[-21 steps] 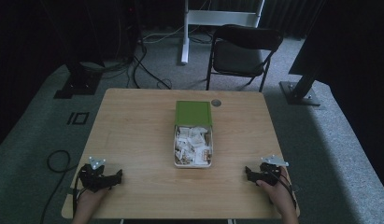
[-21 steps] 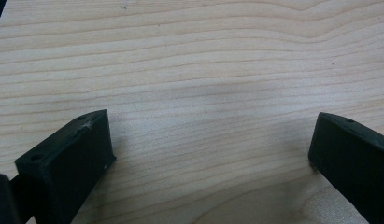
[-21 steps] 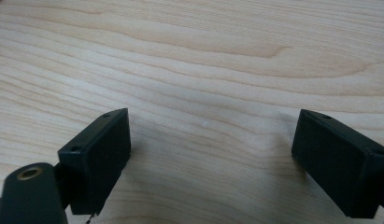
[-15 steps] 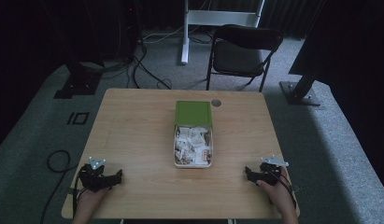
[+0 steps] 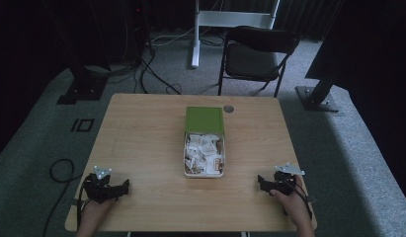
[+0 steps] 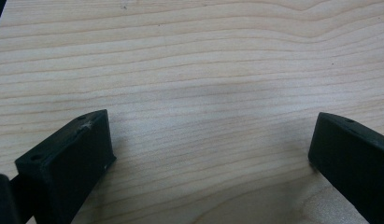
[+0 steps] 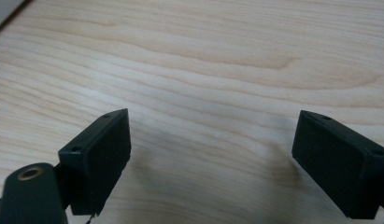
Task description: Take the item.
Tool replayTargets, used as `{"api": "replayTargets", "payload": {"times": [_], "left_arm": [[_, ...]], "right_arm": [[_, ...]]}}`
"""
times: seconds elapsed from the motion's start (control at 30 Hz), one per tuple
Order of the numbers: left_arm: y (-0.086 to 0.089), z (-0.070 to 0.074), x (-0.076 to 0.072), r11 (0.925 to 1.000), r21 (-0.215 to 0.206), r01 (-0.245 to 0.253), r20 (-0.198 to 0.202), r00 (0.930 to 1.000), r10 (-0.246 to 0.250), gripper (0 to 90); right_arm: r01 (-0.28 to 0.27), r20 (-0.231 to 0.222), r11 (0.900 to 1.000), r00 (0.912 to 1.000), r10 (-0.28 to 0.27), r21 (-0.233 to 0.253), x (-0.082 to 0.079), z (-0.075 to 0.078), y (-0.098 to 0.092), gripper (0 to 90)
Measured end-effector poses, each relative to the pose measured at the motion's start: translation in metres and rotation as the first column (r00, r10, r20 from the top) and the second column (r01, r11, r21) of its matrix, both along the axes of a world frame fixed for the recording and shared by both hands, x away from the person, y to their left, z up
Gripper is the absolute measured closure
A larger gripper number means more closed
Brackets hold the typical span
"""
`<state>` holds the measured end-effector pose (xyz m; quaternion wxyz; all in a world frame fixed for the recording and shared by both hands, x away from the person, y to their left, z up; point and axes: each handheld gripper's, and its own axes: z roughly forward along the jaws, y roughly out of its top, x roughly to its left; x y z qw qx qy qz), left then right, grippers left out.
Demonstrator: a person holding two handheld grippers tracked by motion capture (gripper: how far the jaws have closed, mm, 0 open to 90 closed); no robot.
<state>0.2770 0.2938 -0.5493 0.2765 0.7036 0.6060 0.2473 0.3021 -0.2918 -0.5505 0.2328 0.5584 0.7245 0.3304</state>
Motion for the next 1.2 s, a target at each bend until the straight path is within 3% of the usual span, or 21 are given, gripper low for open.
{"api": "replayTargets", "payload": {"times": [0.23, 0.63, 1.2], "left_arm": [[0.0, 0.0, 0.0, 1.0, 0.0, 0.0, 0.0, 1.0, 0.0, 0.6], [0.0, 0.0, 0.0, 1.0, 0.0, 0.0, 0.0, 1.0, 0.0, 0.6], [0.0, 0.0, 0.0, 1.0, -0.002, -0.001, 0.001, 1.0, 0.001, 0.6]], "right_arm": [[-0.016, 0.009, 1.0, 0.9998, 0.016, 0.009, 0.003, 0.007, 0.006, 11.5], [-0.057, 0.047, 0.998, 0.9973, 0.056, 0.017, 0.009, 0.036, 0.013, 11.5], [-0.129, 0.113, 0.991, 0.9858, 0.124, 0.034, 0.021, 0.074, 0.038, 13.2]]}}
